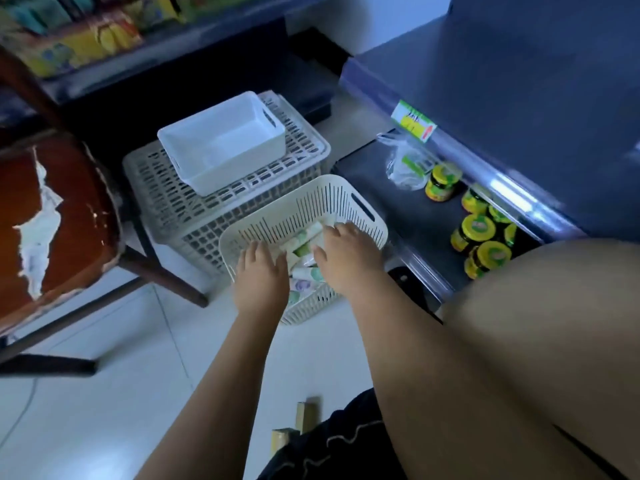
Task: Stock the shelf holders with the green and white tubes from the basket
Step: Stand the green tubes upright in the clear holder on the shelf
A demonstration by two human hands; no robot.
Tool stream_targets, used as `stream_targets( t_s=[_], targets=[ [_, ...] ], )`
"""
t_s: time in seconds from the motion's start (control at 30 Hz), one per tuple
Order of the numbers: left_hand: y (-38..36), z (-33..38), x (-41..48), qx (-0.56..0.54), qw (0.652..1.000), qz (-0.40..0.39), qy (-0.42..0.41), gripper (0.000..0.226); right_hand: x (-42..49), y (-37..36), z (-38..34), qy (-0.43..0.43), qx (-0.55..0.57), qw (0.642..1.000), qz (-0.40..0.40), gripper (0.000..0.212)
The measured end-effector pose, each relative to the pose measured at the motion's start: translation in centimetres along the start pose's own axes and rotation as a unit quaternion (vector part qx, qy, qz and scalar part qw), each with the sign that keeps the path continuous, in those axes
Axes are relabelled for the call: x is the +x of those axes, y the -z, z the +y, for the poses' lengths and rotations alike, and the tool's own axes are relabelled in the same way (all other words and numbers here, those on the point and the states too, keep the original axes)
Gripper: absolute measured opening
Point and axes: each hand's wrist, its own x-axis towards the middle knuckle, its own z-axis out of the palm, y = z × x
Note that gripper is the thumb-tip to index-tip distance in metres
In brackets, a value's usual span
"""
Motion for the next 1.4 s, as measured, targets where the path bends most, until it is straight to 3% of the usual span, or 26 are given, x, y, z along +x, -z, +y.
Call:
stream_targets(
  t_s=[0.27, 0.43, 0.6, 0.73, 0.87, 0.97, 1.07, 1.27, 1.4],
  targets=[
    [-6.8, -1.9, 4.0, -0.003, 0.992, -0.108, 0.067, 0.052, 5.5, -5.3, 0.3, -0.100, 0.086, 0.985, -0.107, 0.031],
    [-10.2, -1.2, 8.9, 0.007, 0.984, -0.148, 0.095, 0.050, 11.1, -7.6, 1.3, -0.233, 0.207, 0.932, -0.183, 0.031],
    [-13.6, -0.3, 14.6, 0.012, 0.975, -0.185, 0.127, 0.036, 16.0, -12.1, 2.1, -0.335, 0.276, 0.885, -0.169, 0.033],
    [-17.8, -2.4, 17.6, 0.030, 0.953, -0.234, 0.192, 0.029, 18.6, -14.6, 1.5, -0.321, 0.274, 0.885, -0.199, 0.027],
    [-17.7, 0.0, 19.0, 0.114, 0.944, -0.217, 0.220, 0.032, 20.7, -16.8, 3.0, -0.306, 0.226, 0.897, -0.225, 0.027],
    [-19.1, 1.5, 19.9, 0.225, 0.929, -0.219, 0.198, 0.044, 21.6, -16.1, 5.5, -0.326, 0.213, 0.886, -0.252, 0.036],
    [-20.3, 2.3, 20.0, 0.272, 0.915, -0.235, 0.185, 0.041, 21.4, -15.2, 7.5, -0.300, 0.177, 0.887, -0.303, 0.039],
    [-20.5, 1.8, 19.5, 0.161, 0.942, -0.169, 0.243, 0.053, 19.6, -18.6, 8.5, -0.254, 0.105, 0.862, -0.425, 0.038],
    [-19.6, -0.1, 19.5, -0.011, 0.927, -0.125, 0.353, 0.043, 18.8, -19.8, 7.5, -0.330, 0.162, 0.863, -0.348, 0.028]
  ],
)
